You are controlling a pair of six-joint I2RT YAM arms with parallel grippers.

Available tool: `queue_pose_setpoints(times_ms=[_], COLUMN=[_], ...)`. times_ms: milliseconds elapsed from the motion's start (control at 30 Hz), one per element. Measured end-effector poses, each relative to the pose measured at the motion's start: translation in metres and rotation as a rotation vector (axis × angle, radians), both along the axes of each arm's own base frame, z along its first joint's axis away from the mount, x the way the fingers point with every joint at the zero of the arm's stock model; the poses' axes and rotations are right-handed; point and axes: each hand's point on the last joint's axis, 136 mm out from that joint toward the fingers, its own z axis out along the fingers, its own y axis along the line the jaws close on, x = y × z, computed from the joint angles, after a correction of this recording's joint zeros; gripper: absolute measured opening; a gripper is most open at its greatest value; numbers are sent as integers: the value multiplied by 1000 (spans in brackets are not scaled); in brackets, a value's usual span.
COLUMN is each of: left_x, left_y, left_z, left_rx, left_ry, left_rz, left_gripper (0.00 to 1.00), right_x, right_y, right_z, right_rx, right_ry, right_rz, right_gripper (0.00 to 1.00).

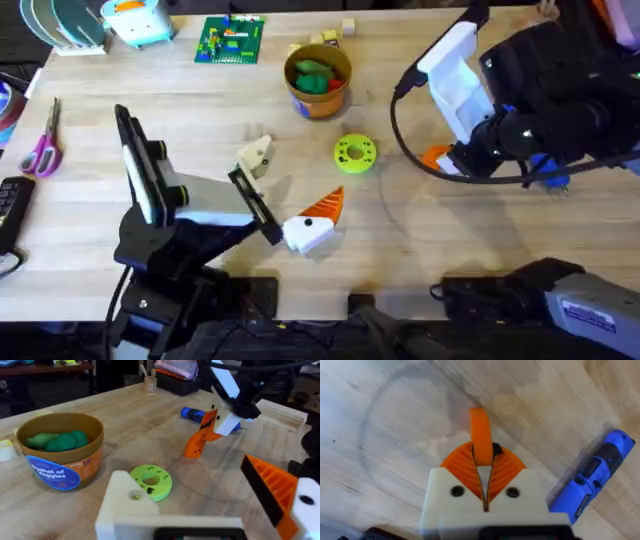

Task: Pick up the gripper from the table and insert it into the empty holder that is missing its gripper. Then pick up a screw, insert it into the mounting hole, and use the screwdriver to tighten it. Finally, clean up the table by picking up the vegetable and placing it into the bucket.

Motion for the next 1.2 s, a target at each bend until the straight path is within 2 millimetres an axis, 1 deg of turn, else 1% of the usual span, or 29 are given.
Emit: queue_pose_setpoints(times_ms=[100,167,233,300,367,467,533,600,667,733,900,1000,1100,1133,1200], left_x=[0,0,0,0,0,0,0,0,0,0,0,0,0,0,0], left_y=[0,0,0,0,0,0,0,0,0,0,0,0,0,0,0], left_z=[0,0,0,0,0,0,0,0,0,0,0,0,0,0,0], left_rx=[0,0,0,0,0,0,0,0,0,0,0,0,0,0,0], left_ry=[-1,0,0,0,0,0,0,0,0,0,0,0,0,0,0], left_rz=[0,0,0,0,0,0,0,0,0,0,0,0,0,0,0], left_gripper=[993,993,993,993,993,993,993,993,993,993,993,992,993,992,992], right_x=[0,2,6,11,18,30,31,26,17,11,12,14,13,6,1], right_y=[0,1,2,10,25,62,85,105,121,136,166,179,186,192,197], right_z=[2,7,18,35,54,87,103,112,113,109,99,94,90,85,83], right_rx=[12,31,67,157,296,584,744,868,956,1027,1175,1242,1278,1282,1278], right_ry=[-1,-13,-46,-99,-149,-173,-138,-59,52,181,461,604,719,820,864], right_rz=[-33,-71,-124,-186,-231,-263,-252,-235,-221,-224,-239,-245,-253,-267,-265], right_gripper=[12,11,11,11,11,11,11,11,10,10,10,10,10,10,10])
